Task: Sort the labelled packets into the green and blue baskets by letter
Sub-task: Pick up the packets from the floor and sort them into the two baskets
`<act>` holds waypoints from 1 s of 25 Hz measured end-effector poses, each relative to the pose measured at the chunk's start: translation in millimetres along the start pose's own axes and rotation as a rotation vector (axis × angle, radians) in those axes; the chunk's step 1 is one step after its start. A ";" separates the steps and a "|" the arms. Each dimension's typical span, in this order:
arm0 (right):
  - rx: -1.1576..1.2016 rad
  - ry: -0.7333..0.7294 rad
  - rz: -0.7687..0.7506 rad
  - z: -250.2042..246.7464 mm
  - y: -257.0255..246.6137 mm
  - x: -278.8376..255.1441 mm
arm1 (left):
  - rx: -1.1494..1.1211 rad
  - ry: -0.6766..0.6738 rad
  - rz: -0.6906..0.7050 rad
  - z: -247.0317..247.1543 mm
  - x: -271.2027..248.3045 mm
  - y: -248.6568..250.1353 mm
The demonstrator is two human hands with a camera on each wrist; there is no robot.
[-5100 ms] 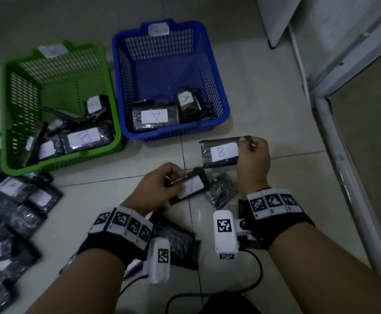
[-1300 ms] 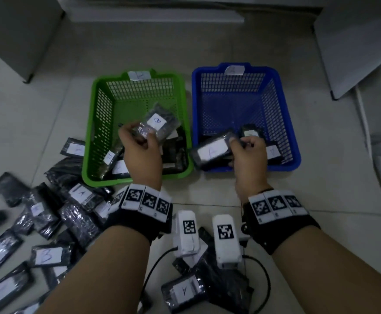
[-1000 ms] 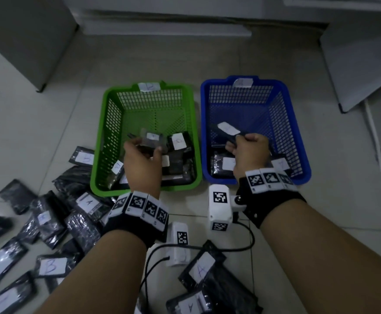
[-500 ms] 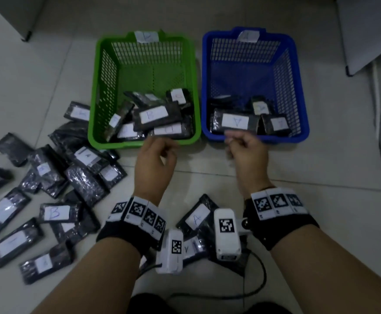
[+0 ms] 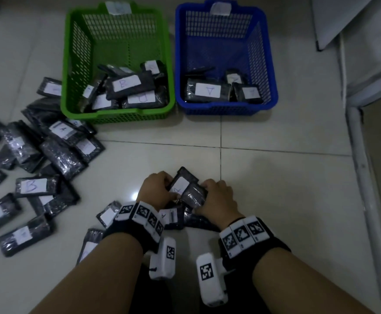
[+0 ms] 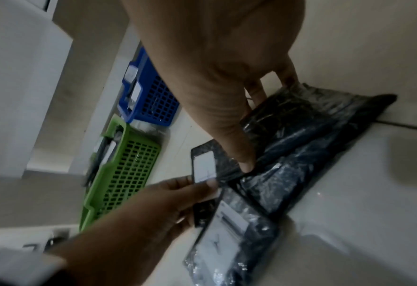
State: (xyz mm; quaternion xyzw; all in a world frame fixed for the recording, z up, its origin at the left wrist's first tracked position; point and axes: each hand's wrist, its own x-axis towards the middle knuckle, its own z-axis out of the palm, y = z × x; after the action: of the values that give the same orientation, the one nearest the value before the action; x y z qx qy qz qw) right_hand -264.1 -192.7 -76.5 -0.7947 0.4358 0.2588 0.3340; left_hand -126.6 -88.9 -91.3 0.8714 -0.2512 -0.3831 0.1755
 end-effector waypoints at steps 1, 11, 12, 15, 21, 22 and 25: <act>-0.012 0.002 -0.022 1.4 0.1 -1.4 | -0.029 0.005 -0.011 -2.7 -1.4 1.7; 0.531 0.201 -0.293 -76.0 -45.1 17.6 | -0.998 0.208 -0.055 -76.7 -10.8 24.0; 0.529 0.221 -0.314 -84.7 -51.9 20.5 | -1.025 0.210 -0.024 -82.1 -9.5 26.6; 0.628 0.307 -0.344 -109.4 -68.2 32.5 | -1.067 0.216 0.086 -98.1 -0.5 31.6; 1.012 0.447 -0.322 -141.9 -80.4 60.7 | -1.116 0.367 0.138 -120.9 23.3 53.2; 1.046 0.475 -0.318 -146.0 -82.1 64.6 | -1.119 0.394 0.140 -123.5 28.3 57.7; 1.033 0.523 -0.277 -158.6 -85.6 77.6 | -1.109 0.498 0.127 -130.1 45.6 71.2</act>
State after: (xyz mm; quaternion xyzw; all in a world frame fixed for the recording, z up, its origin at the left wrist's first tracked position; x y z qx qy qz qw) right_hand -133.2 -319.0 -3.0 -0.6162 0.4655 -0.2369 0.5894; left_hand -23.3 -158.0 1.6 0.6970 -0.0172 -0.2306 0.6788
